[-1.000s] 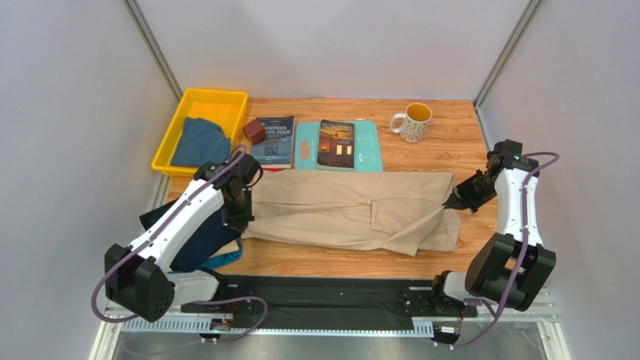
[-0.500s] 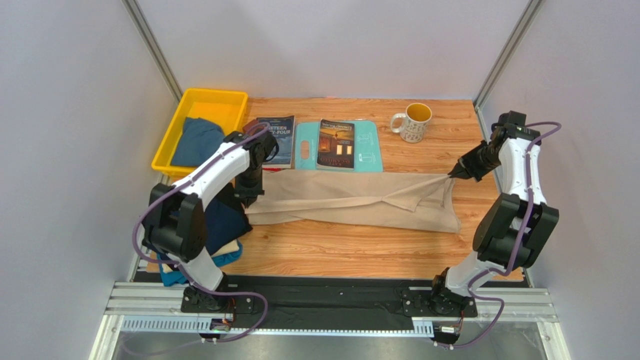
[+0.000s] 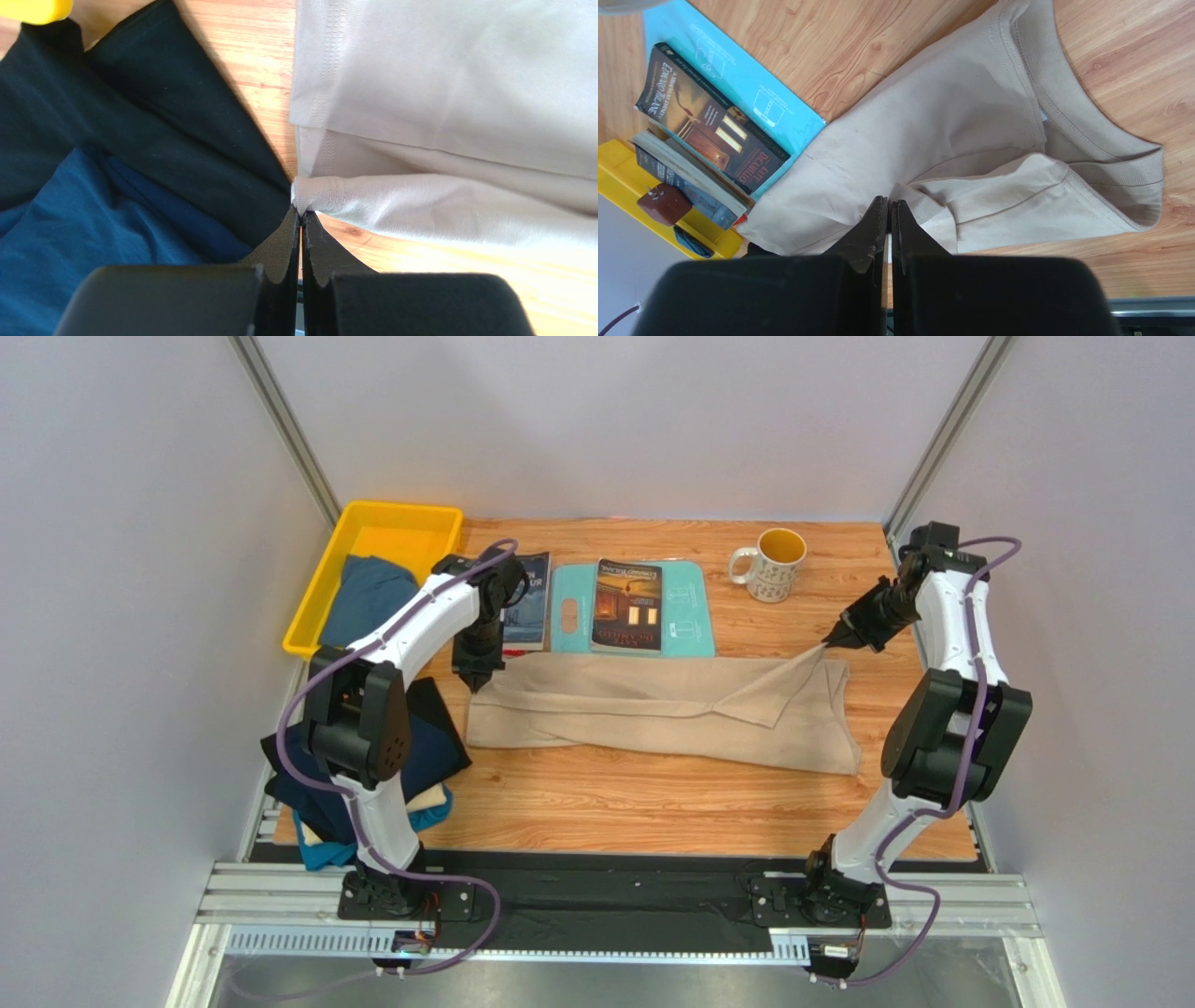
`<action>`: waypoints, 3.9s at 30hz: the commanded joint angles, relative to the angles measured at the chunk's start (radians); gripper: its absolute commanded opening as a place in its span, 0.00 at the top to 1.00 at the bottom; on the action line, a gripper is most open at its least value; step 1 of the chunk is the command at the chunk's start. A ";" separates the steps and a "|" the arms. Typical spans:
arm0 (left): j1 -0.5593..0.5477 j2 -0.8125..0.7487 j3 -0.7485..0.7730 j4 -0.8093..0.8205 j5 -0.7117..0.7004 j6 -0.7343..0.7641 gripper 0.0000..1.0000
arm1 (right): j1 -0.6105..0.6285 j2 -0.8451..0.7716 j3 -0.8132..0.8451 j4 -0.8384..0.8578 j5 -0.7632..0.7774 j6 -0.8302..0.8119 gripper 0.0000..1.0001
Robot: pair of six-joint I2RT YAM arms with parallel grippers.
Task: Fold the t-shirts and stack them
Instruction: Fold the tshirt
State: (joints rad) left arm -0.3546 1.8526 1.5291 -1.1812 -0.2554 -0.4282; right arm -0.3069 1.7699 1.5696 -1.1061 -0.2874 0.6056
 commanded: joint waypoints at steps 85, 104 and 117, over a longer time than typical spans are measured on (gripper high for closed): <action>0.019 -0.016 -0.132 0.146 -0.041 0.062 1.00 | 0.051 -0.216 -0.177 0.275 0.097 0.003 1.00; 0.022 0.180 0.023 0.114 -0.050 0.083 0.95 | 0.095 -0.047 -0.091 0.252 0.197 -0.024 1.00; 0.039 0.274 0.128 0.032 -0.068 0.075 0.90 | 0.126 0.019 -0.049 0.166 0.192 -0.047 1.00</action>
State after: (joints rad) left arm -0.3233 2.1479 1.6550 -1.1072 -0.2993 -0.3553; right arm -0.2012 1.7958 1.4784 -0.9119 -0.1108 0.5858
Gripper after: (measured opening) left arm 0.111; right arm 0.008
